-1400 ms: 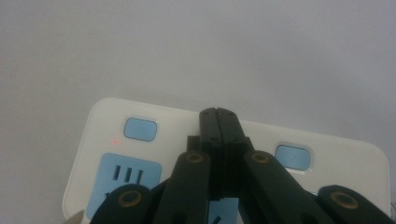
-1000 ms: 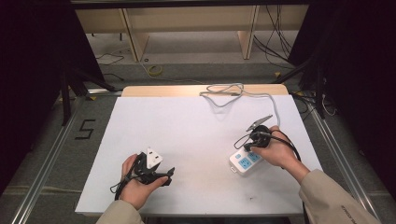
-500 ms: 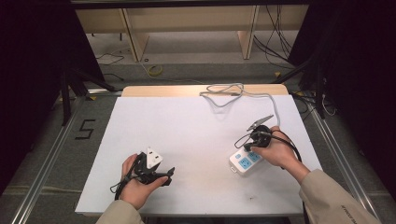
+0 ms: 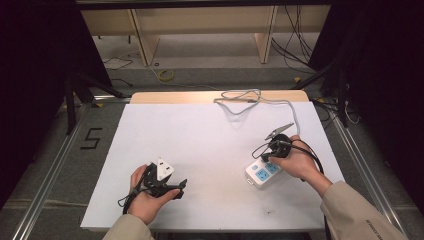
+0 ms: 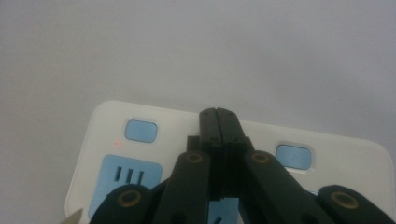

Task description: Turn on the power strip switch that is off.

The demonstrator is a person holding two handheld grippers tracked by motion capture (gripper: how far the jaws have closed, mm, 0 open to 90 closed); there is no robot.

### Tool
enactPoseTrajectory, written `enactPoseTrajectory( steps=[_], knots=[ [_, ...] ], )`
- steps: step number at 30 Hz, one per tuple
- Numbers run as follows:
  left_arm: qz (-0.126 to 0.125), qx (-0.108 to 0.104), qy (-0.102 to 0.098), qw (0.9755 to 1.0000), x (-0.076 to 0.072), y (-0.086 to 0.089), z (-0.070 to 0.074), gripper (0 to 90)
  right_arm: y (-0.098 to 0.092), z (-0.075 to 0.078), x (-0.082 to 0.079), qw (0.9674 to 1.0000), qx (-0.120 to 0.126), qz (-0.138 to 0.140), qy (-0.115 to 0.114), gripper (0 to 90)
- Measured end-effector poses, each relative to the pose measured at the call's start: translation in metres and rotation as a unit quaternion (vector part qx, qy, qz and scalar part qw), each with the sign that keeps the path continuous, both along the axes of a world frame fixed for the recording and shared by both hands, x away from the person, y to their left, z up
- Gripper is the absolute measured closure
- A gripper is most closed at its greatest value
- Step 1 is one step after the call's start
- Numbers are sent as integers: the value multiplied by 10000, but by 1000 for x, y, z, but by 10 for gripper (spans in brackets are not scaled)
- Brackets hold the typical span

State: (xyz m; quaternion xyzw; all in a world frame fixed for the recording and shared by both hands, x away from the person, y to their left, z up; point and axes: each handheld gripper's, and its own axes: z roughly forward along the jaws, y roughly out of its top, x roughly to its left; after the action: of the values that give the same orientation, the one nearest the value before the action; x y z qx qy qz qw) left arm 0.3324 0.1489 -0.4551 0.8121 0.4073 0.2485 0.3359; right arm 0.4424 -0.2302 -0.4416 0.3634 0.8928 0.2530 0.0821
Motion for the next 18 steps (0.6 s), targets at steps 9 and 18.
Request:
enactPoseTrajectory(
  steps=[9,18],
  knots=[
    [-2,2,4,10000,0,0,0,165,0,0,0,10000,9,1,-9,900],
    [-7,7,2,10000,0,0,0,165,0,0,0,10000,2,19,-17,900]
  ],
)
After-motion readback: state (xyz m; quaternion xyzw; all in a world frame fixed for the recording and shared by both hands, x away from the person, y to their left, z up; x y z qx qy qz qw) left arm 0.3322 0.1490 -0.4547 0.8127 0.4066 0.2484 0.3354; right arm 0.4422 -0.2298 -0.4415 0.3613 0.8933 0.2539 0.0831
